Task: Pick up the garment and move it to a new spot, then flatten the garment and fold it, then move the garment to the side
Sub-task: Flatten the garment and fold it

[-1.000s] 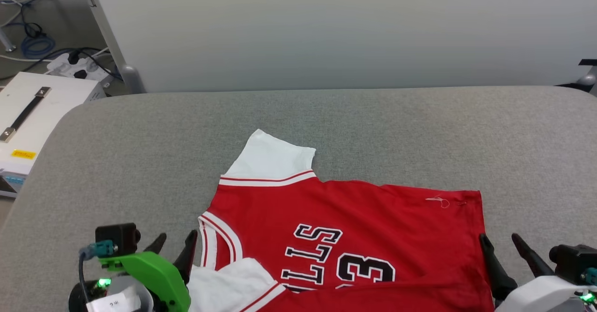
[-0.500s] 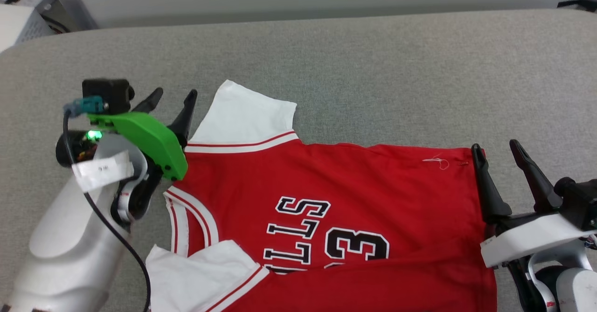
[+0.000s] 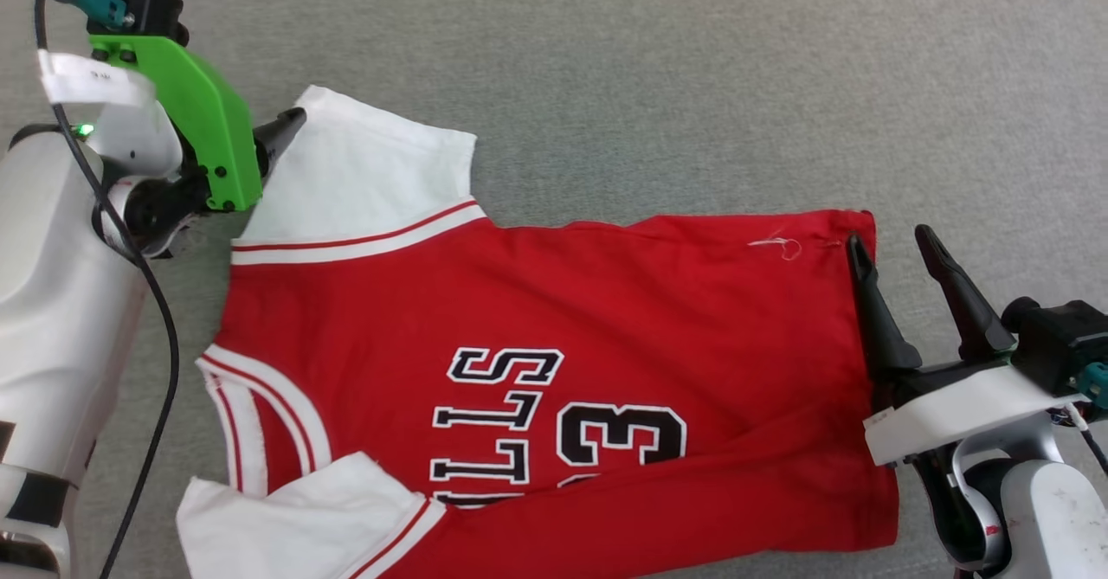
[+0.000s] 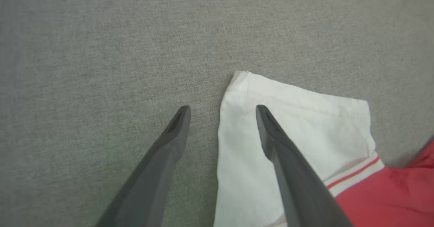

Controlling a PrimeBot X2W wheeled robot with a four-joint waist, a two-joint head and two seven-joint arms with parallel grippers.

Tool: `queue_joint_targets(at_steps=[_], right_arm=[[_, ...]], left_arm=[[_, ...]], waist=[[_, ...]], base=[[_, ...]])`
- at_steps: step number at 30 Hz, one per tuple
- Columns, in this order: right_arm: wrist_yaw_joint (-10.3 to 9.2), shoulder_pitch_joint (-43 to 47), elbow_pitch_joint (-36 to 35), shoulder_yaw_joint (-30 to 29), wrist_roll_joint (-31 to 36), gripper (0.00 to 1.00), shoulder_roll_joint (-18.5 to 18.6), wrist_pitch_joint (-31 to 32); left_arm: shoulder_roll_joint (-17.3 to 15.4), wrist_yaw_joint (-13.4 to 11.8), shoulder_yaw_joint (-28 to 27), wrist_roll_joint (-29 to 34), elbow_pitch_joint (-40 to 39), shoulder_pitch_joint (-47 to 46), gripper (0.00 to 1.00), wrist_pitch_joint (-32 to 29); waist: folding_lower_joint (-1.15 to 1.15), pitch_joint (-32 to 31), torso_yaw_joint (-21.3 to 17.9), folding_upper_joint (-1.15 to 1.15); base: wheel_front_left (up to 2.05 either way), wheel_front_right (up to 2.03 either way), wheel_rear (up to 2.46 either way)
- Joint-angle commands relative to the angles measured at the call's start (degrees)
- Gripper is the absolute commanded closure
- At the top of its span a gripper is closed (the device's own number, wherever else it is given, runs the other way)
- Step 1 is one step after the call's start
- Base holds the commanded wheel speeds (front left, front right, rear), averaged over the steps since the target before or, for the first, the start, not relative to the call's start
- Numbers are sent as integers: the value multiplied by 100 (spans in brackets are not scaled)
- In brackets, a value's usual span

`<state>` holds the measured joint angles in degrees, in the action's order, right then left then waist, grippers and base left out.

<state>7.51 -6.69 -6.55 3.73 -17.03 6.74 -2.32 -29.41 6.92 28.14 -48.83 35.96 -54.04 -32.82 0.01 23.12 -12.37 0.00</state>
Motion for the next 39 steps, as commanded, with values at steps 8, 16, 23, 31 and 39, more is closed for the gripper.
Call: queue_joint_targets(at_steps=[8,16,23,31,39], right_arm=[[-2,-238,299,77,-220,0,-34,-182],[-2,-325,519,82,-421,0,-4,-138],[-2,-507,841,19,-770,0,214,290],[-2,-969,1295,164,-1272,0,771,1777],[-2,-1541,1568,361,-1330,0,1249,3048]], left_arm=[[9,54,513,-164,338,-278,0,-674],[76,56,882,-239,631,-160,100,-1208],[60,56,889,-254,687,-214,100,-987],[111,57,846,-216,495,-433,100,-551],[75,57,834,-238,-83,-413,100,-253]], waist=[[-1,419,-457,0],[-1,479,-531,0],[-1,313,-457,0],[-1,60,-65,0],[-1,14,426,0]], base=[[0,0,0],[0,0,0],[0,0,0],[0,0,0],[0,0,0]])
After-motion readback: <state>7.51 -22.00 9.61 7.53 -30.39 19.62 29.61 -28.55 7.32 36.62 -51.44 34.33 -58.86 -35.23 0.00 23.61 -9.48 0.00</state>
